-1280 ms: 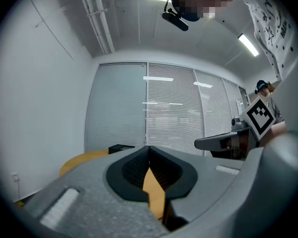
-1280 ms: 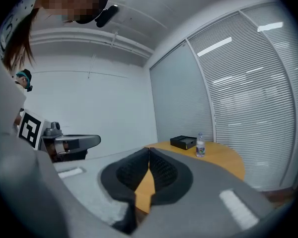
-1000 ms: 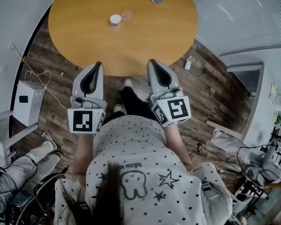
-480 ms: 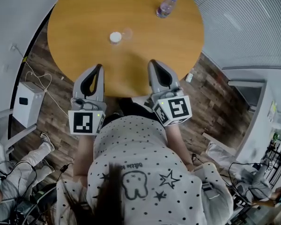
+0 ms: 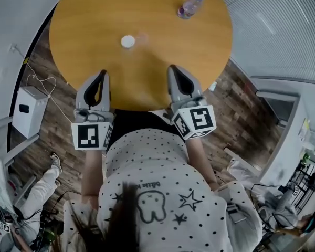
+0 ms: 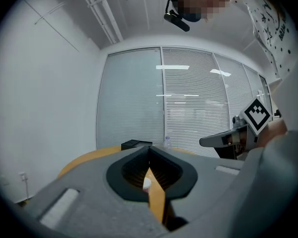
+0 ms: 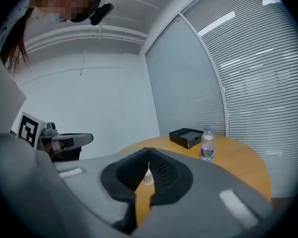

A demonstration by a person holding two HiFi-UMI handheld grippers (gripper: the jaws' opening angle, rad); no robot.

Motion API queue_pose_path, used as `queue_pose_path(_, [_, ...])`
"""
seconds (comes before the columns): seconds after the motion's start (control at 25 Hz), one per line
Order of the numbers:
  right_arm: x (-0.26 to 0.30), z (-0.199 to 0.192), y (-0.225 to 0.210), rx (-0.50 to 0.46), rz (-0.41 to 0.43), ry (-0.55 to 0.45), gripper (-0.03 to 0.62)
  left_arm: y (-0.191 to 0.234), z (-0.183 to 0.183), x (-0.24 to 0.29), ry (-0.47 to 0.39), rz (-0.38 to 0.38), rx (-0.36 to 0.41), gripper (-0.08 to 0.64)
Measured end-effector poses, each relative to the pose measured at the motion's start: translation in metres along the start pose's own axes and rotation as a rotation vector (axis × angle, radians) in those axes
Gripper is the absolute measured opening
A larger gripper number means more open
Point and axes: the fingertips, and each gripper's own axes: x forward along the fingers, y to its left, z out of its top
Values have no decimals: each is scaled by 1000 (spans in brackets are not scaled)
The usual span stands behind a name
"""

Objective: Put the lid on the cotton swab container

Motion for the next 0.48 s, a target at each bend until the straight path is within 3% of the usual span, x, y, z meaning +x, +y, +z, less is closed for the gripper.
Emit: queue_pose_path(0.48, [4, 13, 20, 35, 24, -44, 3, 9, 8, 3, -8, -30, 2, 11])
